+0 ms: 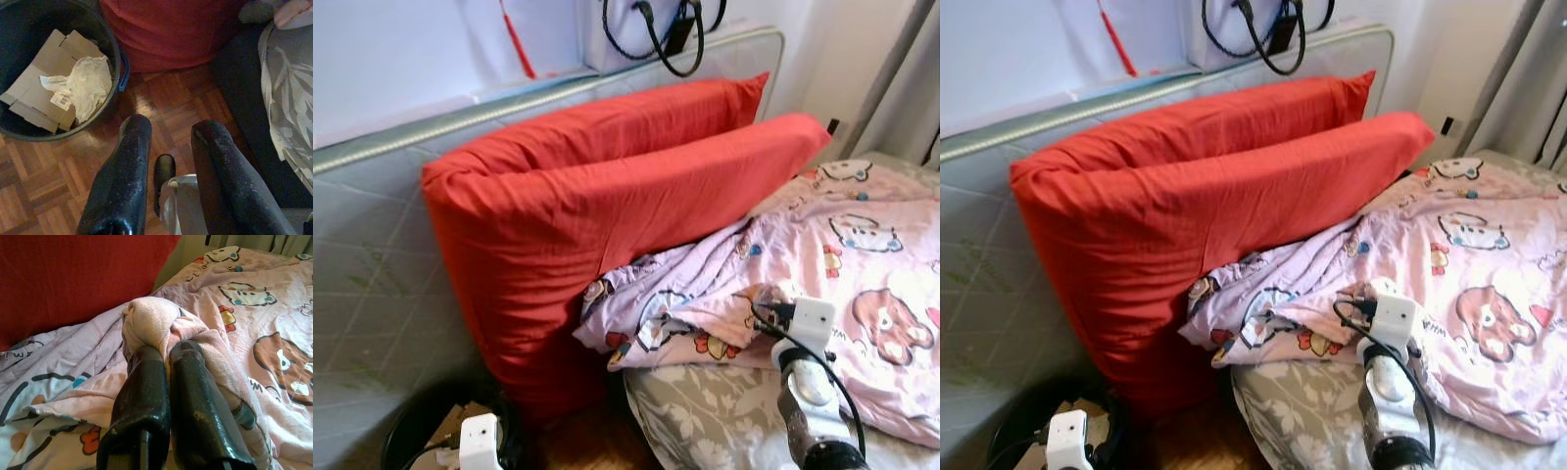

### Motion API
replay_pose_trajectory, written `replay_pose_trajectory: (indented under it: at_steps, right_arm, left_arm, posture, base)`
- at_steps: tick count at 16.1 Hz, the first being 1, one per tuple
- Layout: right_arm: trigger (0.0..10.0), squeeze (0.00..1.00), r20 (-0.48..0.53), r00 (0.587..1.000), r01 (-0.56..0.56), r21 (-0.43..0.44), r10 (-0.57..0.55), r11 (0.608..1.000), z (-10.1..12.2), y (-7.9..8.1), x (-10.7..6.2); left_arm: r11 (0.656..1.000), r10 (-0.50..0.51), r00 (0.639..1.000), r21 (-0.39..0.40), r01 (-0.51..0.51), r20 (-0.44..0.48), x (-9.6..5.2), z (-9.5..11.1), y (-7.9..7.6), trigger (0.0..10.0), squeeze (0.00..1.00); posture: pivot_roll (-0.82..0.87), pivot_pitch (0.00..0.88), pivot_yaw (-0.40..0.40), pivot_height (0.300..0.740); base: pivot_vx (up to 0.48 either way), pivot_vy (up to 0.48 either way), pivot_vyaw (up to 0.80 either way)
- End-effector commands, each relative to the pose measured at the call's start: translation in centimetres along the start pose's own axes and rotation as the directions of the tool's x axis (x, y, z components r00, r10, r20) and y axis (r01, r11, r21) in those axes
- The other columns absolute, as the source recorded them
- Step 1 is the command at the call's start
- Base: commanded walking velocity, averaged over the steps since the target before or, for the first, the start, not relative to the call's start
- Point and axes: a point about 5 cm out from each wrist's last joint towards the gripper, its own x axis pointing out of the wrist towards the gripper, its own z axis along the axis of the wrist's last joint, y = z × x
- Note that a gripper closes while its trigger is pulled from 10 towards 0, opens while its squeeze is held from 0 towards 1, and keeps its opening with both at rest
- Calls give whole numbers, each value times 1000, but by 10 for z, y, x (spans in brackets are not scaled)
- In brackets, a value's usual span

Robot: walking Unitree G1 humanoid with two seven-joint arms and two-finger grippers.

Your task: Clean up the room

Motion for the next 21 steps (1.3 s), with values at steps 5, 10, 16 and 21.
replay_pose_trajectory:
  at_steps: [5, 10, 16, 21]
  right_arm:
    - [10000, 0, 12, 1000, -9, -9, 9, 1000, 1, 9, -1]
    - [10000, 0, 33, 999, 12, 8, -12, 1000, 6, 8, 0]
    - [10000, 0, 32, 999, 26, 8, -27, 1000, 5, 6, -1]
    - [10000, 0, 41, 998, 39, 10, -39, 999, 5, 5, -2]
  left_arm:
    - [1000, 18, 998, 15, -17, -61, -6, -15, 9, 10000, 0]
    - [1000, 13, 996, 17, -11, -88, -7, -23, 8, 10000, 0]
    - [1000, 18, 995, 16, -16, -97, -8, -25, 10, 10000, 0]
    - [1000, 11, 995, 14, -10, -95, -8, -25, 9, 10000, 0]
  posture:
    - [34, 0, -8, 740]
    - [32, 0, -3, 740]
    - [38, 0, -6, 740]
    - [40, 0, -4, 740]
  base:
    - [0, 0, 0]
    - [0, 0, 0]
    - [0, 0, 0]
    - [0, 0, 0]
